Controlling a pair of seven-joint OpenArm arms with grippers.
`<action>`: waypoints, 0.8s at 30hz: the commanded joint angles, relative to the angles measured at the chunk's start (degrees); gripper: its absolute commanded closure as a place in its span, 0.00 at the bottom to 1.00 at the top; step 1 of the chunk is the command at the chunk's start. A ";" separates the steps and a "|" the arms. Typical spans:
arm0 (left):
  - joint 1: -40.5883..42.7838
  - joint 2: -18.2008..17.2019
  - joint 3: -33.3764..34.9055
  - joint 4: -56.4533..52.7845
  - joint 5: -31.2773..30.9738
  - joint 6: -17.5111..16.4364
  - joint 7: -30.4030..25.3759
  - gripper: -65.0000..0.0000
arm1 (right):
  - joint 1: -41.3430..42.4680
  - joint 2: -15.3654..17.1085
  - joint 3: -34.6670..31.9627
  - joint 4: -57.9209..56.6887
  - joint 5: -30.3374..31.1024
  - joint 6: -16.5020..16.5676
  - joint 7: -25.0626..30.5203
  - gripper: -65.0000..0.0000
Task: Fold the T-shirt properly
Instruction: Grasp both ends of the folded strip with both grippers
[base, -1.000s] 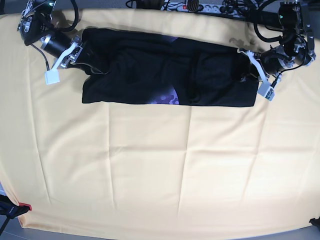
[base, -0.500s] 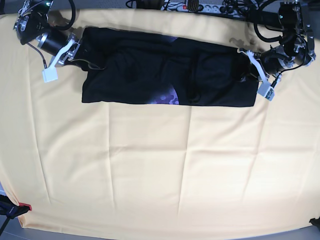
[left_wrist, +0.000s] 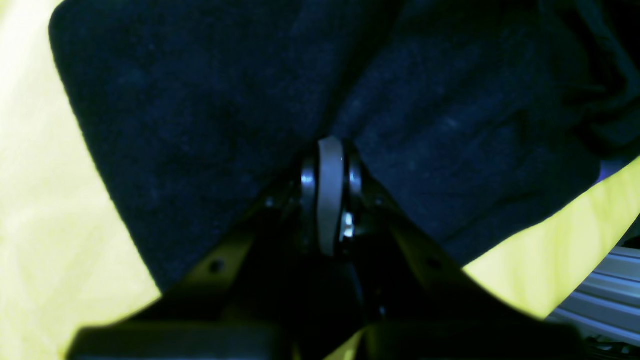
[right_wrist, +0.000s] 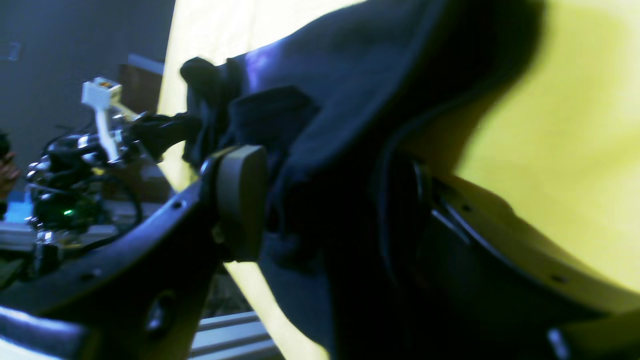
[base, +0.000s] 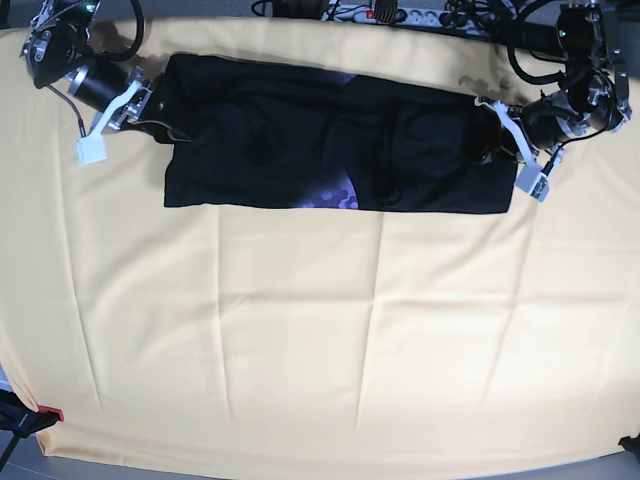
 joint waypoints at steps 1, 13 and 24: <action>-0.04 -0.79 -0.13 0.42 0.17 0.02 0.11 1.00 | 0.15 0.07 -0.68 0.57 2.00 0.41 0.74 0.42; -0.04 -0.81 -0.13 0.42 0.13 0.02 0.11 1.00 | 1.57 -0.96 -3.45 0.57 2.00 0.41 5.79 0.59; -2.14 -0.81 -5.29 0.48 -8.76 0.28 0.15 1.00 | 1.55 -0.76 -3.45 0.57 -0.22 0.41 5.14 1.00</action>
